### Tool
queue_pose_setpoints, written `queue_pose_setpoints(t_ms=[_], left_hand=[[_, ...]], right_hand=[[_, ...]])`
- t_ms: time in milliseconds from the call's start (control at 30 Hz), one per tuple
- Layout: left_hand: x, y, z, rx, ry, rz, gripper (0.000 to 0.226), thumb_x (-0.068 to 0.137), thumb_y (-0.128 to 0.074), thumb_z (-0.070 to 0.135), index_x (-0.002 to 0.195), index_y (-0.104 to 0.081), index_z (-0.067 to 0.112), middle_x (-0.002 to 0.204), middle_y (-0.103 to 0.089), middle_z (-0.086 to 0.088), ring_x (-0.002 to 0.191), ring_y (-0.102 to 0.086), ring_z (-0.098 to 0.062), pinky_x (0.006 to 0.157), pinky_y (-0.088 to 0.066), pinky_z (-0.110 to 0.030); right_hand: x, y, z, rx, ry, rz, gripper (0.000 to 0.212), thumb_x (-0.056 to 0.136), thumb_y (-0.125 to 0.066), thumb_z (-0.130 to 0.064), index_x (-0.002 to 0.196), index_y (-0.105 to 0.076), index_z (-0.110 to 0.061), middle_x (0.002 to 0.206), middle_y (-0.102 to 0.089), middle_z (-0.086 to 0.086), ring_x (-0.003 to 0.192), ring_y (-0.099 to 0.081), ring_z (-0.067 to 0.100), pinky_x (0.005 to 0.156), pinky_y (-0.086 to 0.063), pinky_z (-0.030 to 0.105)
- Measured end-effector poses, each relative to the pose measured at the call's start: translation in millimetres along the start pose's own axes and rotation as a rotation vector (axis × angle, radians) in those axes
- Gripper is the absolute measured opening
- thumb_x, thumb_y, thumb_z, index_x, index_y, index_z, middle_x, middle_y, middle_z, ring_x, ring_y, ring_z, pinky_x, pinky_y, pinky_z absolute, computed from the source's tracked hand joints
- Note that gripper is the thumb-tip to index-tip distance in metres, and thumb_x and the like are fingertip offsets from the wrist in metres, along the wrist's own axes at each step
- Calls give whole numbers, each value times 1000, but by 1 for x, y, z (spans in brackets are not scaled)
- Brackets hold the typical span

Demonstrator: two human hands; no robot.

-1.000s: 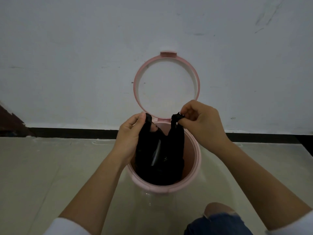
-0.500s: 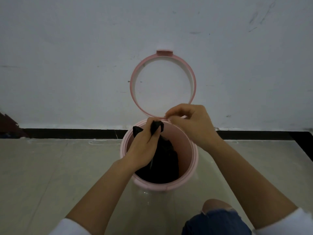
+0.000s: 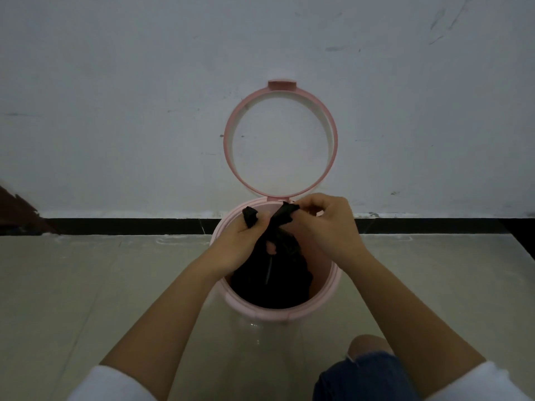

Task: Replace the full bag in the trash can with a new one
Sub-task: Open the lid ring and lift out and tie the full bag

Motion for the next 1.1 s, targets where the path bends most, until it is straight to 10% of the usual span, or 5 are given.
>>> queue_pose_setpoints(t_ms=[200, 367, 600, 767, 1100], left_hand=[[-2, 16, -10, -57, 44, -29, 17, 78, -72, 5, 92, -77, 14, 86, -76, -3, 86, -70, -13, 81, -53, -19], [-3, 2, 19, 557, -201, 4, 24, 71, -77, 1, 91, -77, 15, 83, -72, 5, 78, -65, -7, 76, -51, -15], [-21, 4, 34, 898, -552, 250, 46, 64, -59, -4, 104, -64, 17, 92, -68, -2, 86, -60, -23, 63, -51, -31], [-20, 17, 26, 833, -479, 389, 17, 79, -67, 19, 81, -52, 13, 79, -50, 5, 66, -48, -18, 52, -45, -33], [1, 30, -5, 436, -178, 383, 15, 85, -67, 26, 89, -77, 17, 81, -75, 4, 75, -68, -9, 74, -55, -30]], right_hand=[[-31, -31, 41, 45, -208, -547, 21, 74, -68, 7, 77, -77, -13, 74, -71, 6, 75, -64, 17, 75, -52, 28], [-6, -29, 54, 32, -209, -332, 46, 64, -52, -1, 103, -68, -19, 100, -67, -8, 98, -60, 8, 84, -47, 20], [-9, -55, 95, 18, -358, -349, 48, 93, -42, -36, 57, -68, -21, 67, -67, -1, 75, -59, 18, 93, -43, 45], [-19, -59, 112, 265, -534, -305, 39, 82, -57, -53, 90, -77, -20, 94, -76, 0, 96, -67, 19, 94, -46, 36], [-9, -50, 121, 655, -583, 140, 21, 92, -58, -20, 107, -69, -12, 95, -72, 9, 93, -67, 27, 87, -54, 40]])
Point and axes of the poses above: each hand's wrist, its own x-axis towards the middle knuckle, its own y-axis out of the back of the hand, z = x × y, the point moved 10 cm from there along x, towards the middle knuckle
